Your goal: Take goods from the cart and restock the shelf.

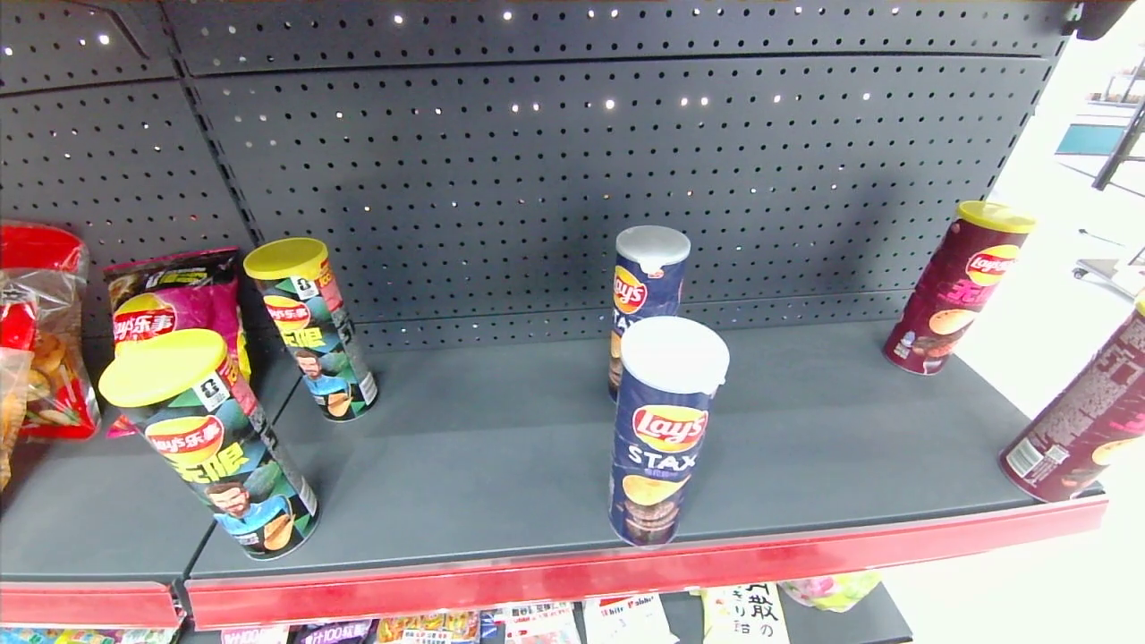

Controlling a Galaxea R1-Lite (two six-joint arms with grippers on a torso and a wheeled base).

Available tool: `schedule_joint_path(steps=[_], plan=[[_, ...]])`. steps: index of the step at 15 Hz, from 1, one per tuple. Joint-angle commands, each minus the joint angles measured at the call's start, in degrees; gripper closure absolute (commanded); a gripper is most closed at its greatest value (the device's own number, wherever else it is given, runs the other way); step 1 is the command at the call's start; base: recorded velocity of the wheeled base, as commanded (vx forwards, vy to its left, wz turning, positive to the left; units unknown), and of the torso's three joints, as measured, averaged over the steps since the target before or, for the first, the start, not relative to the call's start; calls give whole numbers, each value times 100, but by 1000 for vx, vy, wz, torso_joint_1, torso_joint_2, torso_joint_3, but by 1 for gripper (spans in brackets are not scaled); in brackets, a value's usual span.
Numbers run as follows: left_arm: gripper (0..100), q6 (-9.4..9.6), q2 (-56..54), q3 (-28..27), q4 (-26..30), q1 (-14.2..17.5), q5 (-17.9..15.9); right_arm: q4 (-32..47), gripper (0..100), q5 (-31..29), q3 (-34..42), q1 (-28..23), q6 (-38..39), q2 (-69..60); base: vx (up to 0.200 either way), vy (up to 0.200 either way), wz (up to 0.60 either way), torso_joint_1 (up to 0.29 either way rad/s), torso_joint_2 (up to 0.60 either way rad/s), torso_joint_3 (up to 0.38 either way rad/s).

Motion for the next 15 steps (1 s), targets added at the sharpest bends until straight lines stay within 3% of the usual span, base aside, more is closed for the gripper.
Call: schedule_joint_path(steps=[1, 2, 3, 4, 5, 6, 8, 9, 11, 13, 15], plan=[[0, -389, 0, 25, 28, 1, 383, -4, 0, 0, 0, 0, -3, -2, 0, 0, 0, 0, 0, 0], [0, -477, 0, 34, 10, 1, 427, -4, 0, 0, 0, 0, -3, -2, 0, 0, 0, 0, 0, 0], [0, -688, 0, 52, 1, 1, 506, -4, 0, 0, 0, 0, -3, -2, 0, 0, 0, 0, 0, 0], [0, -706, 0, 52, -25, 1, 778, -4, 0, 0, 0, 0, -3, -2, 0, 0, 0, 0, 0, 0], [0, -416, 0, 52, -25, 1, 1156, -4, 0, -9, 0, 0, -3, -2, 0, 0, 0, 0, 0, 0], [0, -117, 0, 43, -25, 1, 1297, -4, 0, -18, 0, 0, -3, -2, 0, 0, 0, 0, 0, 0], [0, 59, 0, 43, -34, 1, 1429, -4, 0, -18, 0, 0, -3, -2, 0, 0, 0, 0, 0, 0], [0, 24, 0, 34, -16, 1, 1631, -4, 0, -18, 0, 0, -3, -2, 0, 0, 0, 0, 0, 0], [0, -152, 0, 17, -7, 1, 1666, -4, 0, -18, 0, 0, -3, -2, 0, 0, 0, 0, 0, 0], [0, 68, 0, -36, -7, 1, 1763, -4, 0, -18, 0, 0, 5, -2, 0, 0, 0, 0, 0, 0], [0, 120, 0, -80, 89, 1, 1719, -4, 0, -18, 0, 0, -3, -2, 0, 0, 0, 0, 0, 0]])
